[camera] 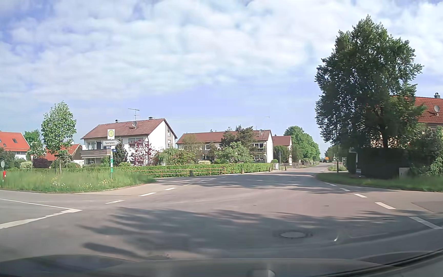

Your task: Follow the waypoints while adhering to traffic rules and regulations

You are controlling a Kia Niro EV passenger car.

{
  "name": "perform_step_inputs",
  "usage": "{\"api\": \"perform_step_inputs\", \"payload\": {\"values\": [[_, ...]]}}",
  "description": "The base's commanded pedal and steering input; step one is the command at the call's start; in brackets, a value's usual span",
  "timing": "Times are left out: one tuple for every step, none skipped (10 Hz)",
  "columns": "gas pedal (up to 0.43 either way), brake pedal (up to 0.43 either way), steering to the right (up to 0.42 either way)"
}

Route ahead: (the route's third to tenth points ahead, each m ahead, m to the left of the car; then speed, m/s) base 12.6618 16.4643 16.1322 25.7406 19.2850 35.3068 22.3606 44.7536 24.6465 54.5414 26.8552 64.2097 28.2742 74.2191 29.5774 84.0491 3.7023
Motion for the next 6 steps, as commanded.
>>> {"api": "perform_step_inputs", "payload": {"values": [[0.0,0.0,-0.152],[0.0,0.0,-0.161],[0.02,0.0,-0.167],[0.067,0.0,-0.179],[0.118,0.0,-0.192],[0.118,0.0,-0.21]]}}
